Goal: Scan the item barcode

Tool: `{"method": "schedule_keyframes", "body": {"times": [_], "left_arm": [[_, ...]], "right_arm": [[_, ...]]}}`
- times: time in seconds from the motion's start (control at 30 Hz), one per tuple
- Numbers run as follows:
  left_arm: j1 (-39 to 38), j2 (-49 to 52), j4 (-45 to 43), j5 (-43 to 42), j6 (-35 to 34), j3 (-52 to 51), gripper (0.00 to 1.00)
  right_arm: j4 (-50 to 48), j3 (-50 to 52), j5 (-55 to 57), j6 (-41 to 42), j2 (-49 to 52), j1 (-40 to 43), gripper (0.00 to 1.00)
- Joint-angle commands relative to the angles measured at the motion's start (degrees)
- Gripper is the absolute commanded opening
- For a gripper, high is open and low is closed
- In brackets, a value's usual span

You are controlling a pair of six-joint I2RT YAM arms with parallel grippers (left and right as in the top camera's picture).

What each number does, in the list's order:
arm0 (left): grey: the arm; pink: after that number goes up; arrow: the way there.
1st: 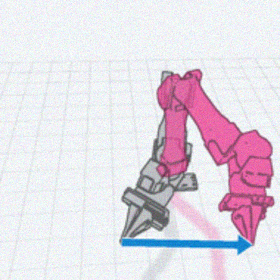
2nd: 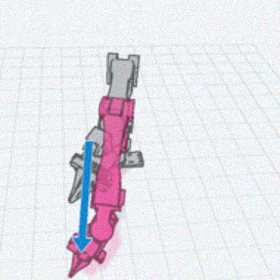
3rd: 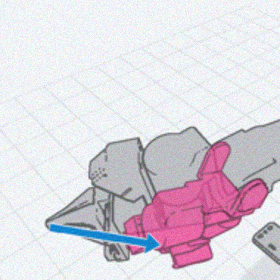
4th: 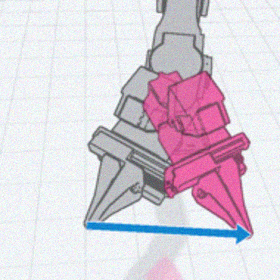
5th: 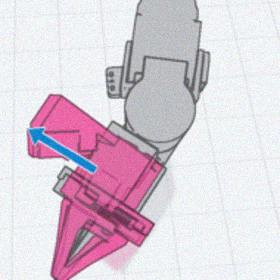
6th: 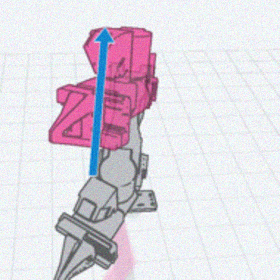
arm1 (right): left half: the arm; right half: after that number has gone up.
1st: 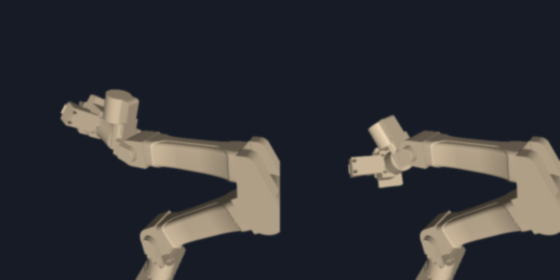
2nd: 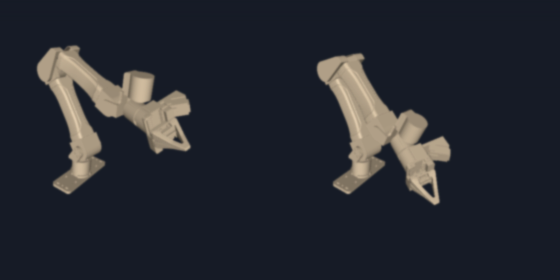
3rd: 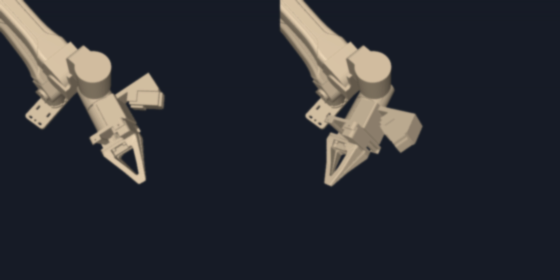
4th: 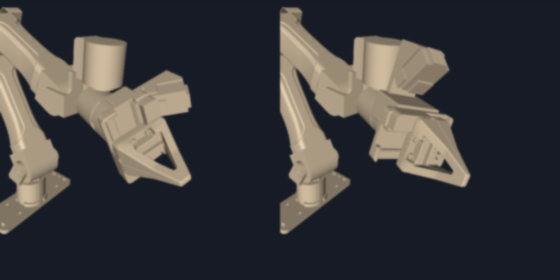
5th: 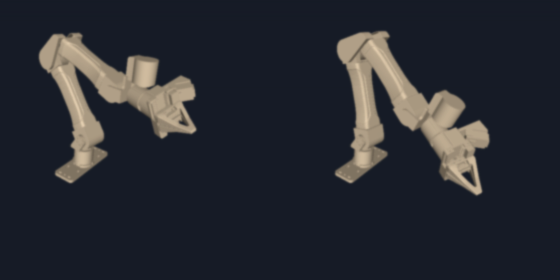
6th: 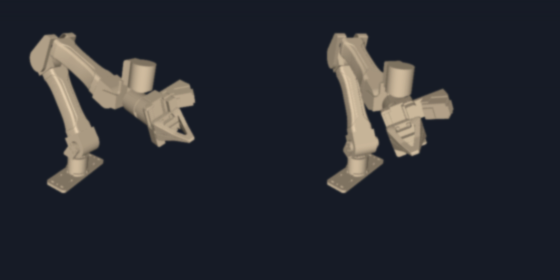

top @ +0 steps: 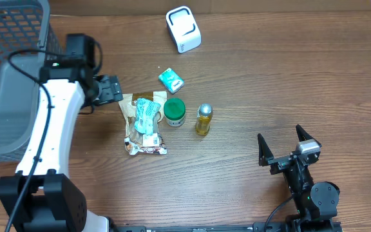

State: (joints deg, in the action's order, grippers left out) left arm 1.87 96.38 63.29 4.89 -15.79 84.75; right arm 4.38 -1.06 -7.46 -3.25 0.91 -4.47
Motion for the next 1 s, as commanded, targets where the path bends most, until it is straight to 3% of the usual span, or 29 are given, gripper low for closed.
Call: {"method": "schedule_keyframes", "body": {"times": [0.0, 0.23, 0.97], "left_arm": [[2.89, -0.92, 0.39, 2.16, 2.05, 1.18, 1.00], [6.43, -0.92, 0.35, 2.14, 1.88, 1.18, 1.00], [6.36, -0.92, 0.35, 2.14, 1.88, 1.18, 0.99]], "right_arm": [[-0.17, 0.59, 0.33, -0.22, -0.09, 0.37, 1.00], [-0.17, 0.59, 0.35, -0.22, -0.09, 0.37, 1.00], [-0.17, 0.59, 0.35, -0.22, -0.09, 0.37, 1.00]]}}
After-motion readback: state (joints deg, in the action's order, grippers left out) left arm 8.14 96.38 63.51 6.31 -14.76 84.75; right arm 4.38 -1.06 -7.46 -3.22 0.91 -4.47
